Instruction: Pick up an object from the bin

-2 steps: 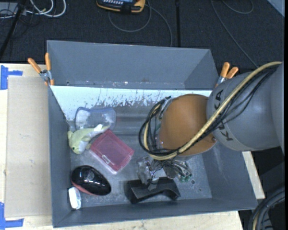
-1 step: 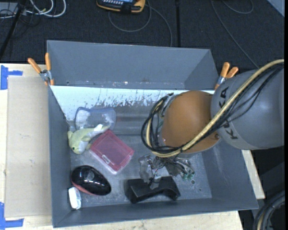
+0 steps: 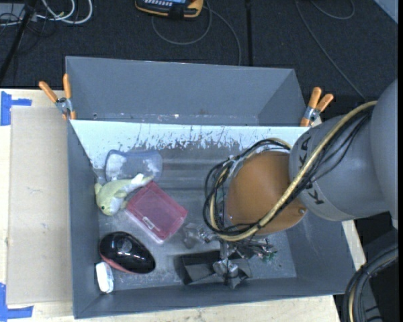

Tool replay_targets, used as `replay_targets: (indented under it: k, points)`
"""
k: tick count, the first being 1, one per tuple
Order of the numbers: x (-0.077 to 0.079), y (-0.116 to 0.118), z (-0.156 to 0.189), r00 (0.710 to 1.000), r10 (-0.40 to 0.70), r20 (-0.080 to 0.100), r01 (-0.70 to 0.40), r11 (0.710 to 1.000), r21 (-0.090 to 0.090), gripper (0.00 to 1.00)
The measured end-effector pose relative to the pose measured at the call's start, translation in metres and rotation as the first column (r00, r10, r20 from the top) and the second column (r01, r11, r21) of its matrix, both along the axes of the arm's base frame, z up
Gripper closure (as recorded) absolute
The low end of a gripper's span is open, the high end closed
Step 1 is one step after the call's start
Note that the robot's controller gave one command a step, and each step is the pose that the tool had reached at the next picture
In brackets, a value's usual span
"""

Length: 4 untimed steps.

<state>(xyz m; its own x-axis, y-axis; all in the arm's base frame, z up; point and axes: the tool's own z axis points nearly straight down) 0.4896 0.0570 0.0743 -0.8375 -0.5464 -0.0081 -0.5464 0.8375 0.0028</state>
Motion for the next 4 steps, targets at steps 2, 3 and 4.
replay_targets:
  k: [2,3,4]
  points:
    - [-0.0016,-0.0026,-0.0010,1.000,-0.007,-0.006,0.007,1.000,-0.003,1.00]
    - [-0.0016,-0.0027,-0.0010,1.000,-0.008,-0.006,0.008,1.000,-0.003,1.00]
    - [-0.0015,-0.0027,-0.0009,1.000,-0.009,-0.005,0.009,1.000,-0.002,1.00]
